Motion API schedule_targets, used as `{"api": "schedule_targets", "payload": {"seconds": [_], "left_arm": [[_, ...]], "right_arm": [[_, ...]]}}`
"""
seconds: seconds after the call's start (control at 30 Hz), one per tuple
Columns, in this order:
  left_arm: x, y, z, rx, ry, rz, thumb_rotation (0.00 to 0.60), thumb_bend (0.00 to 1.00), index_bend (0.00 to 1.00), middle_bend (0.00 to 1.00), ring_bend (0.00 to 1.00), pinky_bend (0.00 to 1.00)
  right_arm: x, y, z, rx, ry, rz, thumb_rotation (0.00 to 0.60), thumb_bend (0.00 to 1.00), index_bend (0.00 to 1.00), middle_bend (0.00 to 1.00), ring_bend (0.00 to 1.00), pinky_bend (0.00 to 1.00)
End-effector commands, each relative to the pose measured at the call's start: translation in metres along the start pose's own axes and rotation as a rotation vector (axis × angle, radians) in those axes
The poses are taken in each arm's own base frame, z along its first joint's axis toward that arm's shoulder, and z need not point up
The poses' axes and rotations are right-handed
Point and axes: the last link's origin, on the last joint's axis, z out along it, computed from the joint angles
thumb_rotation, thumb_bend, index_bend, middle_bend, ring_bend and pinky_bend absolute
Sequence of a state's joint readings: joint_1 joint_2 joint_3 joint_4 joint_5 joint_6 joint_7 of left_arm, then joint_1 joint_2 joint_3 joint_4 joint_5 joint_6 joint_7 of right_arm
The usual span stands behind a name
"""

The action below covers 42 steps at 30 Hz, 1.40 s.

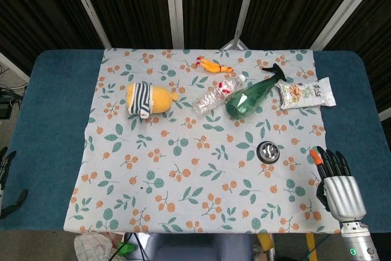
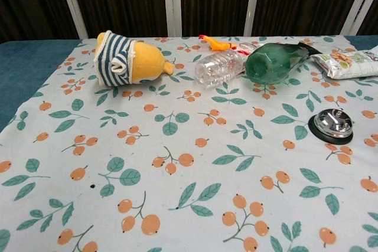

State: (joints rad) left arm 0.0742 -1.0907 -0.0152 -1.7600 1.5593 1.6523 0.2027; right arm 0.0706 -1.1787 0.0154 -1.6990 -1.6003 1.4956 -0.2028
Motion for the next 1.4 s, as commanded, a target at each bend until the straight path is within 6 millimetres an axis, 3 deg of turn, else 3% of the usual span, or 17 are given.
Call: {"api": "schedule_targets", "payload": {"seconds": [0.03, 0.73, 1.1, 1.4], "left_arm": [[0.001, -0.001, 0.001, 0.003, 0.001, -0.004, 0.6, 0.4, 0.05, 0.0, 0.03, 0.16], [0.001, 0.002, -0.001, -0.012, 0.004, -0.013, 0.6, 0.4, 0.05, 0.0, 0.03, 0.16], [0.002, 0.002, -0.002, -0.008, 0.009, -0.014, 0.6, 0.4, 0.05, 0.0, 0.03, 0.16], [0.001, 0.001, 0.0, 0.0, 0.008, -0.007, 0.6, 0.4, 0.05, 0.0, 0.03, 0.16]], "right_arm": [[0.0, 0.0, 0.0, -0.003, 0.007, -0.002, 0.6, 1.0, 0.02, 0.0, 0.0, 0.0], [-0.005, -0.006, 0.007, 0.041, 0.053, 0.058, 0.6, 1.0, 0.02, 0.0, 0.0, 0.0], [-0.026, -0.03, 0.058, 0.134, -0.042, 0.082, 0.6, 1.0, 0.01, 0.0, 0.0, 0.0], [-0.059, -0.055, 0.104, 0.147, -0.149, 0.072, 0.6, 1.0, 0.01, 0.0, 0.0, 0.0]]}}
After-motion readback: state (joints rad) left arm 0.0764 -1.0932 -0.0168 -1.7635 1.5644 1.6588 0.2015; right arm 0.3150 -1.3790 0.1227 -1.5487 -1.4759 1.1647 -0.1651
